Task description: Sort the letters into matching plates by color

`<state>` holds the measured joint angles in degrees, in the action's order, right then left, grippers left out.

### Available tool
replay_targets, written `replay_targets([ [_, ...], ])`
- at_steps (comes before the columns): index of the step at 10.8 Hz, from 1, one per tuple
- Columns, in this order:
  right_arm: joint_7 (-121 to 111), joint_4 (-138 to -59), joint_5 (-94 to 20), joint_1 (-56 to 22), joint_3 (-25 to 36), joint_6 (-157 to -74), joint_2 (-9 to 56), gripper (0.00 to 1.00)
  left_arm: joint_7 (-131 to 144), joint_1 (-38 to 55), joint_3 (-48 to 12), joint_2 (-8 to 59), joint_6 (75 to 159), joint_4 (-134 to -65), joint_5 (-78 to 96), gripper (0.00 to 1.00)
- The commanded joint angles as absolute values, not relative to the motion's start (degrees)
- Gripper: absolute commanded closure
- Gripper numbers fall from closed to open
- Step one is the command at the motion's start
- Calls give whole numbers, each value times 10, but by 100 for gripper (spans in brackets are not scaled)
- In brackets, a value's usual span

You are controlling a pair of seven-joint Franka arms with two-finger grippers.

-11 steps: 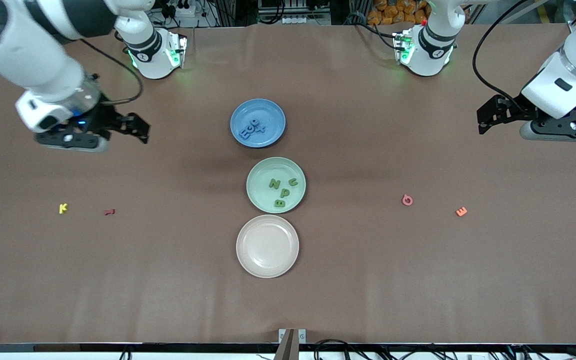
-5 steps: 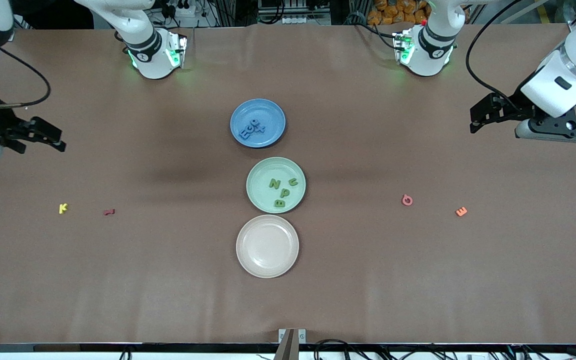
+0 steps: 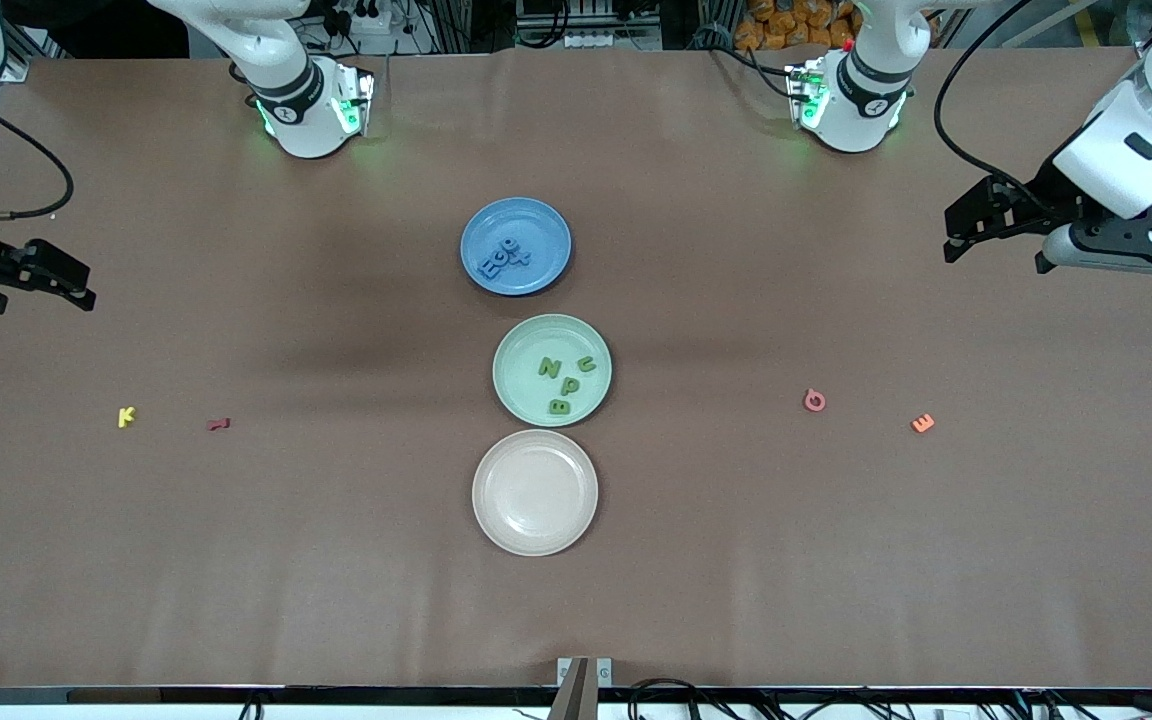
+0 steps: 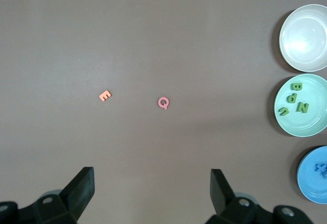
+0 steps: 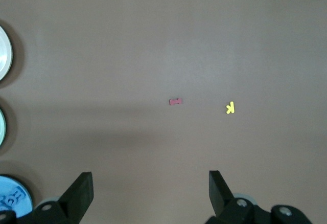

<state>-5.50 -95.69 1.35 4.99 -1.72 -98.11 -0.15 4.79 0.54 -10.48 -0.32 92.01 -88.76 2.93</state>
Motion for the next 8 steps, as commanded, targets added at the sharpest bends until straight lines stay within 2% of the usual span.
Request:
replay_targets([
  [1, -62, -911, 25, 30, -11, -937, 19, 0, 33, 8, -107, -10, 918, -887, -19, 0],
  [3, -68, -882, 21, 28, -11, -911, 38, 0, 33, 6, -107, -10, 918, -886, -17, 0],
  [8, -69, -907, 18, 29, -11, -919, 26, 0, 34, 10, -110, -10, 918, -886, 5, 0],
])
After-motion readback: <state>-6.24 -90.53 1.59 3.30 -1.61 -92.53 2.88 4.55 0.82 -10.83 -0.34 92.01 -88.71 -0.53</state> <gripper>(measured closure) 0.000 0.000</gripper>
